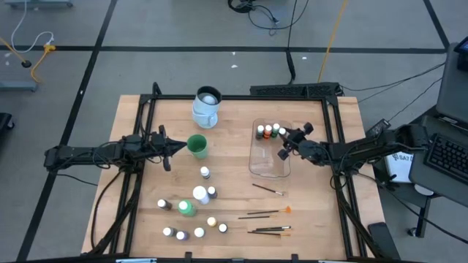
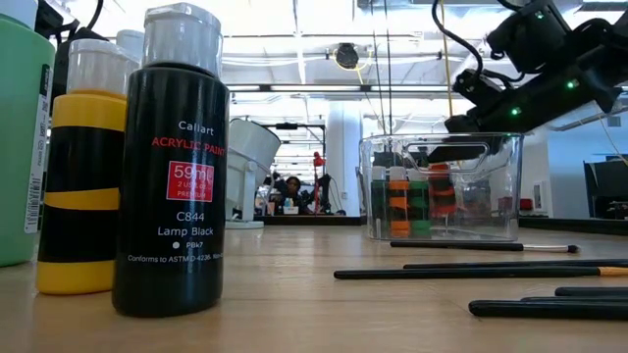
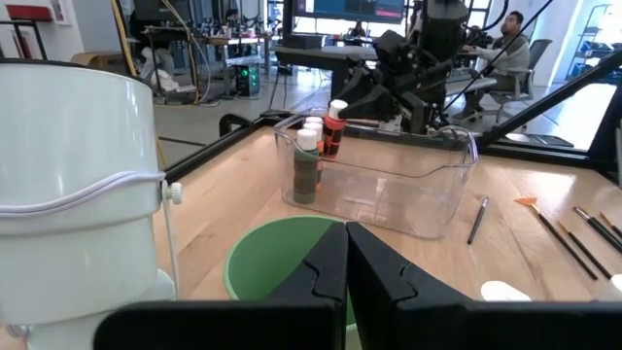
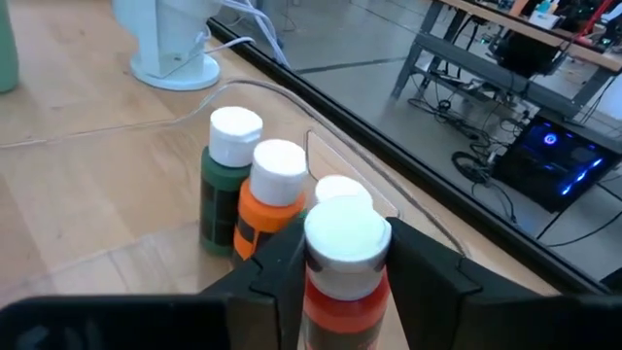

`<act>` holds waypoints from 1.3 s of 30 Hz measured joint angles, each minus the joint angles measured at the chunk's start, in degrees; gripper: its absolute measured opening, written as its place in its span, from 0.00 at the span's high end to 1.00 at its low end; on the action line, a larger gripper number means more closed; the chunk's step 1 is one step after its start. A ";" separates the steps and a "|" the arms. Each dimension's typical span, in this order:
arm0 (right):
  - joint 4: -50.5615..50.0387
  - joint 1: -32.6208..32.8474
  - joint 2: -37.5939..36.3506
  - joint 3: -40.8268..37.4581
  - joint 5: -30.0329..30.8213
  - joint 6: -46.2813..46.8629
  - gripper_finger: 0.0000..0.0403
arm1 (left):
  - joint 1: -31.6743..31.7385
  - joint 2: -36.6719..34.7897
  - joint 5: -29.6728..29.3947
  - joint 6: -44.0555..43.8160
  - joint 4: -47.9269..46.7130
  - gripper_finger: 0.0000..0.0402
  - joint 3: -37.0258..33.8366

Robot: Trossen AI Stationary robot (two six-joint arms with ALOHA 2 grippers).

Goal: Pick & Place Paint Supplies
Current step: Put the red paint bottle into the transparent bin, then put the white and black paint bottle into the transparent bin

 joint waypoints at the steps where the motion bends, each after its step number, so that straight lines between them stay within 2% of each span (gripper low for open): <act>1: 1.02 0.01 0.00 -0.63 -0.03 0.02 0.71 | -0.02 0.02 0.00 0.00 0.00 0.99 0.00; 10: 12.79 0.00 0.00 -6.49 0.00 -1.12 0.69 | 0.00 0.00 -0.02 0.00 0.00 0.99 0.00; 15: 13.79 -0.02 0.00 -6.92 -0.25 -1.90 0.68 | -0.02 0.00 -0.02 -0.22 0.00 0.99 0.00; 27: 15.66 -0.04 -0.02 -6.95 0.15 -2.39 0.56 | 0.00 0.00 -0.02 -0.15 0.57 0.99 0.00; 33: 22.21 0.64 -0.02 -6.96 -0.59 -6.92 0.57 | -0.02 0.01 -0.02 -0.17 0.57 0.99 0.00; 37: 30.14 3.19 -0.40 -6.76 -4.19 -12.53 0.57 | -0.02 0.02 -0.02 -0.17 0.57 0.99 0.00; 39: 30.98 4.54 -0.73 -5.62 -4.69 -14.87 0.58 | 0.00 0.02 -0.02 -0.17 0.57 0.99 0.00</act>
